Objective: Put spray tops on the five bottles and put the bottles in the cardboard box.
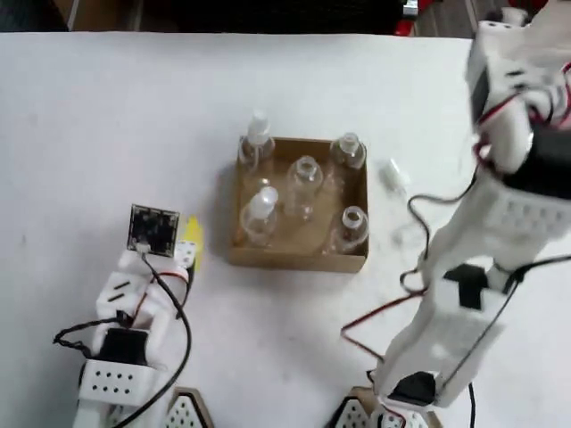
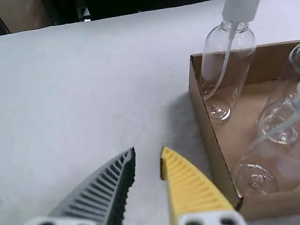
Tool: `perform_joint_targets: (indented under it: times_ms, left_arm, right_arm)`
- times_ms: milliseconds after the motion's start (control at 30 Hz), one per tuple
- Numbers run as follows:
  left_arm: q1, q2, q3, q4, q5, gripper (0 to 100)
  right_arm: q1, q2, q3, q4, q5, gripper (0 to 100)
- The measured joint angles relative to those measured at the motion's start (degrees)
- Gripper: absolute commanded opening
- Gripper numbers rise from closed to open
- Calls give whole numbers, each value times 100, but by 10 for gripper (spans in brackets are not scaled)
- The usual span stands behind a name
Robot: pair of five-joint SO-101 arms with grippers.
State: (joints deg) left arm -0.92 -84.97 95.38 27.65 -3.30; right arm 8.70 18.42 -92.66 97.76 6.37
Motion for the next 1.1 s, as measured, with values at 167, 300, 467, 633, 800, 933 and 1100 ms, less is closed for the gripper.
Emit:
perform_joint_targets:
  times_ms: [167,300,467,633,800,933,1100]
  left_arm:
    - [0,0,0,0,0,38]
    - [0,0,0,0,0,38]
    - [0,0,0,0,0,38]
    - [0,0,0,0,0,38]
    - [0,0,0,0,0,38]
    - [0,0,0,0,0,38]
    - [0,0,0,0,0,38]
  right_arm:
    - [-747,-1248,1187,0,-105,15]
    - [-1371,-2215,2989,-53,-519,15]
    - [-1705,-2796,4853,-1301,-1160,15]
    - [-2163,-3156,6180,-1960,-1240,15]
    - [-2673,-4088,7226,-2620,-1248,15]
    - [-2655,-4598,8651,-4088,-993,15]
    - [-2796,-5046,10752,-6549,-369,15]
